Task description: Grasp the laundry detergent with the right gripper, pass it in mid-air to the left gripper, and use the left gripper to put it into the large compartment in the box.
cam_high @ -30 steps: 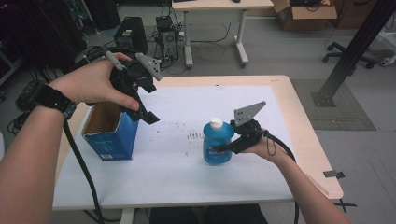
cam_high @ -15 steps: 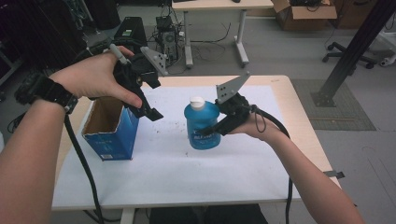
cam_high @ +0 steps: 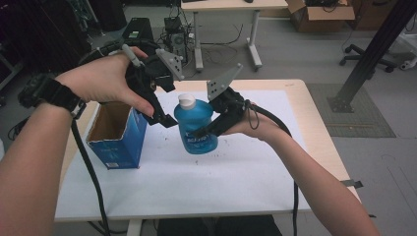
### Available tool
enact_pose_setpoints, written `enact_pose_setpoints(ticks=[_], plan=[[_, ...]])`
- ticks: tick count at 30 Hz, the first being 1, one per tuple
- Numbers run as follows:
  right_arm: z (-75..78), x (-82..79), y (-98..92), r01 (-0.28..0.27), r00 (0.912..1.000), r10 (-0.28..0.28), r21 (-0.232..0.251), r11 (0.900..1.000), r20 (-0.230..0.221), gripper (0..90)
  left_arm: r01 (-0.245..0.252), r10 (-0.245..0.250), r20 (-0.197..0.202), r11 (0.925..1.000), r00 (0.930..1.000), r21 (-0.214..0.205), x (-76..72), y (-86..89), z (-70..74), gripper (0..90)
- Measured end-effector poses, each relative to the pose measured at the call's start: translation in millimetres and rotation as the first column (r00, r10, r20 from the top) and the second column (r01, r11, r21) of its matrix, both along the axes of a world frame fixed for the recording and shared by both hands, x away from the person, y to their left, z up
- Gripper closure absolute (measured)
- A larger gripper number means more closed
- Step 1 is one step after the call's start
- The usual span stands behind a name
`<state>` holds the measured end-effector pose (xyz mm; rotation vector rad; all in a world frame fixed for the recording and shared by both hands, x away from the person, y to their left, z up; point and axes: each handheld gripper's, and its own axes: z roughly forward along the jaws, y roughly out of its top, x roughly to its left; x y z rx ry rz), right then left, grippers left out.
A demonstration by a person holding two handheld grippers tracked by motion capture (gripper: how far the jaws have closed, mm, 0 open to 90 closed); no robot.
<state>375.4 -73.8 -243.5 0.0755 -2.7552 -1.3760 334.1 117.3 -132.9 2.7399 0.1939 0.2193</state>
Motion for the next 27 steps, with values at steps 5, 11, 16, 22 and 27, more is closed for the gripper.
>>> enact_pose_setpoints(ticks=[5, 11, 16, 22, 27], plan=[[3.6, -3.0, 8.3, -0.014, 0.9999, 0.014, -0.006, 0.9999, 0.005, 41.8, 0.008, -0.008, -0.002, 0.9999, 1.0000, 0.008, -0.2, -6.4, -1.3, 4.8], [5.1, -5.5, 14.4, -0.026, 0.9996, 0.026, -0.015, 0.9996, 0.013, 41.9, 0.020, -0.020, -0.011, 0.9996, 0.9997, 0.019, 0.3, -12.4, -4.8, 5.1], [4.9, -6.8, 16.6, -0.028, 0.9995, 0.029, -0.022, 0.9994, 0.015, 41.9, 0.025, -0.025, -0.018, 0.9990, 0.9995, 0.037, 1.0, -16.1, -8.3, 5.7], [5.8, -8.9, 18.1, -0.036, 0.9992, 0.036, -0.025, 0.9990, 0.016, 42.0, 0.036, -0.034, -0.032, 0.9981, 0.9989, 0.050, 1.8, -20.7, -12.2, 8.8], [6.4, -9.9, 18.1, -0.041, 0.9989, 0.042, -0.026, 0.9988, 0.022, 42.0, 0.040, -0.037, -0.038, 0.9971, 0.9986, 0.065, 2.3, -24.8, -15.2, 10.7]])
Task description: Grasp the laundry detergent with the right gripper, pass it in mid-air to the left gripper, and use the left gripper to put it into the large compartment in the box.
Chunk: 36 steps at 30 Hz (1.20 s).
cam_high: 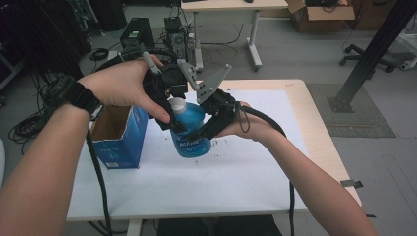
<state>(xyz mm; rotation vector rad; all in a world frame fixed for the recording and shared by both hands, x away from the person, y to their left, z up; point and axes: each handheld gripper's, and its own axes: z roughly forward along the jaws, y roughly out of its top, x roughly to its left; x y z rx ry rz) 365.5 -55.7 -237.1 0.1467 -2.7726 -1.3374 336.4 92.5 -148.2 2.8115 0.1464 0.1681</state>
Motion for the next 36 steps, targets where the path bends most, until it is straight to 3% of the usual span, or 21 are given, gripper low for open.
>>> enact_pose_setpoints(ticks=[17, 36], plan=[[1.0, -0.9, -4.2, -0.003, 1.0000, 0.003, 0.009, 1.0000, 0.006, 42.1, 0.004, -0.003, -0.027, 0.9995, 0.9996, 0.031, 3.7, -6.0, -2.1, 21.8], [-1.0, 0.5, -4.8, 0.004, 1.0000, -0.004, 0.005, 1.0000, -0.008, 42.0, 0.006, -0.005, -0.033, 0.9994, 0.9994, 0.033, 3.5, -6.9, -1.4, 32.4]])
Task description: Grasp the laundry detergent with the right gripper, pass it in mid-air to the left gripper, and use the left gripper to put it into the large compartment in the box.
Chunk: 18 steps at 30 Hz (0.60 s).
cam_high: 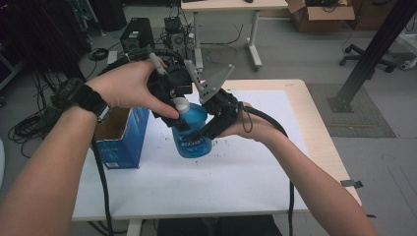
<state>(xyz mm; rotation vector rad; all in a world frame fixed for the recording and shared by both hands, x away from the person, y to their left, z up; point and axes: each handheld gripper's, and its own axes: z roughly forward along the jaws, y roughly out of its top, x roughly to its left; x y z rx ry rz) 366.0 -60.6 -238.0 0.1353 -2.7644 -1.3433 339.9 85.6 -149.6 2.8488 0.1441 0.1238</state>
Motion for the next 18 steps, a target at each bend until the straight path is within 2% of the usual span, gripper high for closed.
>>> enact_pose_setpoints(ticks=[9, 18], plan=[[-1.1, 0.6, 0.0, 0.005, 0.9999, -0.005, -0.008, 1.0000, -0.011, 42.0, -0.002, 0.002, -0.007, 1.0000, 1.0000, 0.003, -0.4, -1.0, -0.5, 36.9], [-1.4, 1.3, -0.2, 0.004, 0.9997, -0.004, -0.007, 1.0000, -0.024, 41.9, -0.014, 0.014, -0.016, 0.9999, 0.9998, 0.005, 0.3, -1.8, 0.1, 37.6]])
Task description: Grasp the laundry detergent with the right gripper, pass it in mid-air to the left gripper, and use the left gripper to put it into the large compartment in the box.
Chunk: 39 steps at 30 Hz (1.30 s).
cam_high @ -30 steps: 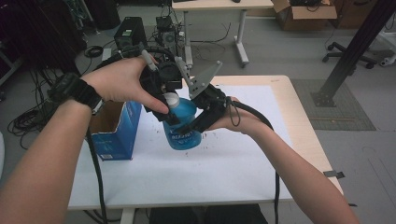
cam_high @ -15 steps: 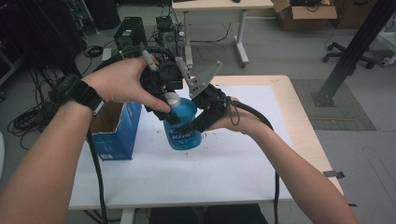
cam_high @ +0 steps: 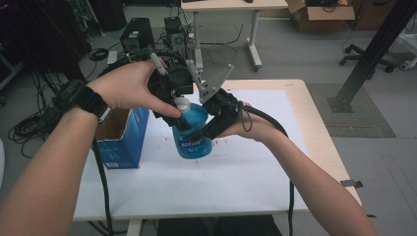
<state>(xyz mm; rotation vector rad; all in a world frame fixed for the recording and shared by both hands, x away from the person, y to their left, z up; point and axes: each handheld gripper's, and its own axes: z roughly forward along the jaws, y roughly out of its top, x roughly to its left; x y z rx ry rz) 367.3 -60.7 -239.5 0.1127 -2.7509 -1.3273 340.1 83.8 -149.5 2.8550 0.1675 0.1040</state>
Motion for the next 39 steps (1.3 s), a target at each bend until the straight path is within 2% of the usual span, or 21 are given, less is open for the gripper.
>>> enact_pose_setpoints(ticks=[7, 10, 12, 15, 17, 19, 21, 22, 23, 24, 26, 28, 29, 30, 32, 33, 34, 35, 38, 39], plan=[[0.6, 1.6, -0.8, -0.002, 1.0000, 0.002, 0.012, 0.9999, -0.007, 41.6, -0.008, 0.008, 0.005, 1.0000, 1.0000, 0.003, 0.1, -0.4, 2.5, 37.8], [0.9, 2.2, -1.2, -0.002, 0.9999, 0.003, 0.023, 0.9997, -0.015, 41.1, -0.024, 0.024, -0.004, 0.9997, 0.9997, -0.008, 0.2, -0.1, 4.8, 37.8], [1.1, 2.7, -1.6, -0.005, 0.9996, 0.006, 0.032, 0.9995, -0.028, 39.5, -0.028, 0.028, -0.009, 0.9996, 0.9996, 0.000, 0.7, -0.1, 6.7, 37.9], [-0.4, 3.0, -3.6, 0.011, 0.9991, -0.009, 0.033, 0.9994, -0.042, 23.4, -0.063, 0.063, -0.009, 0.9980, 0.9980, 0.002, 2.9, 3.9, 9.8, 37.9], [-3.2, 4.8, -7.2, 0.035, 0.9986, -0.034, 0.023, 0.9991, -0.041, 15.8, -0.085, 0.085, 0.000, 0.9964, 0.9964, 0.004, 5.0, 8.7, 13.3, 37.9], [-7.7, 7.3, -12.0, 0.056, 0.9977, -0.056, 0.004, 0.9984, -0.040, 11.7, -0.122, 0.122, 0.005, 0.9925, 0.9925, 0.000, 7.0, 14.8, 17.3, 37.9], [-12.6, 8.9, -18.2, 0.074, 0.9971, -0.075, -0.024, 0.9969, -0.014, 8.2, -0.164, 0.164, 0.003, 0.9864, 0.9865, 0.008, 9.3, 21.4, 22.0, 37.9], [-15.3, 9.4, -21.1, 0.087, 0.9962, -0.087, -0.052, 0.9948, 0.007, 7.8, -0.193, 0.193, 0.003, 0.9812, 0.9813, 0.012, 10.5, 24.8, 24.6, 37.9], [-21.6, 10.7, -26.9, 0.105, 0.9939, -0.099, -0.130, 0.9860, 0.050, 7.6, -0.216, 0.216, 0.004, 0.9761, 0.9763, 0.019, 11.8, 28.3, 27.1, 37.9], [-21.6, 10.7, -26.9, 0.105, 0.9939, -0.099, -0.130, 0.9860, 0.050, 7.6, -0.245, 0.245, 0.007, 0.9693, 0.9695, 0.023, 13.3, 32.0, 29.8, 37.9], [-28.5, 11.4, -33.4, 0.117, 0.9914, -0.102, -0.202, 0.9724, 0.082, 7.7, -0.310, 0.310, 0.015, 0.9502, 0.9507, 0.030, 16.9, 40.2, 34.9, 37.9], [-34.8, 11.9, -40.9, 0.138, 0.9874, -0.111, -0.268, 0.9534, 0.112, 7.7, -0.374, 0.373, 0.029, 0.9263, 0.9273, 0.044, 21.0, 48.5, 39.8, 37.9], [-40.7, 13.7, -49.3, 0.151, 0.9840, -0.111, -0.321, 0.9350, 0.140, 8.3, -0.411, 0.410, 0.035, 0.9104, 0.9116, 0.048, 22.6, 52.4, 41.8, 37.9], [-40.7, 13.7, -49.3, 0.151, 0.9840, -0.111, -0.321, 0.9350, 0.140, 8.3, -0.441, 0.439, 0.045, 0.8959, 0.8974, 0.054, 24.4, 56.1, 43.3, 37.9], [-45.3, 15.7, -58.9, 0.170, 0.9804, -0.121, -0.362, 0.9165, 0.156, 8.4, -0.501, 0.498, 0.057, 0.8634, 0.8653, 0.061, 28.1, 63.6, 46.0, 37.9], [-48.7, 18.0, -69.4, 0.185, 0.9789, -0.133, -0.399, 0.8978, 0.155, 8.3, -0.561, 0.557, 0.065, 0.8258, 0.8277, 0.059, 31.1, 71.0, 48.4, 37.9], [-48.7, 18.0, -69.4, 0.185, 0.9789, -0.133, -0.399, 0.8978, 0.155, 8.3, -0.561, 0.557, 0.065, 0.8258, 0.8277, 0.059, 31.1, 71.0, 48.4, 38.0], [-50.4, 19.6, -74.8, 0.193, 0.9780, -0.139, -0.414, 0.8896, 0.155, 8.3, -0.595, 0.591, 0.067, 0.8020, 0.8037, 0.056, 32.8, 74.9, 49.6, 38.0], [-54.9, 22.9, -90.6, 0.219, 0.9734, -0.161, -0.461, 0.8597, 0.163, 8.0, -0.709, 0.706, 0.071, 0.7050, 0.7043, 0.019, 37.7, 88.0, 52.1, 38.0], [-57.8, 25.5, -100.8, 0.229, 0.9714, -0.167, -0.479, 0.8475, 0.169, 7.6, -0.772, 0.770, 0.078, 0.6353, 0.6332, -0.003, 40.4, 97.8, 53.7, 38.0]])
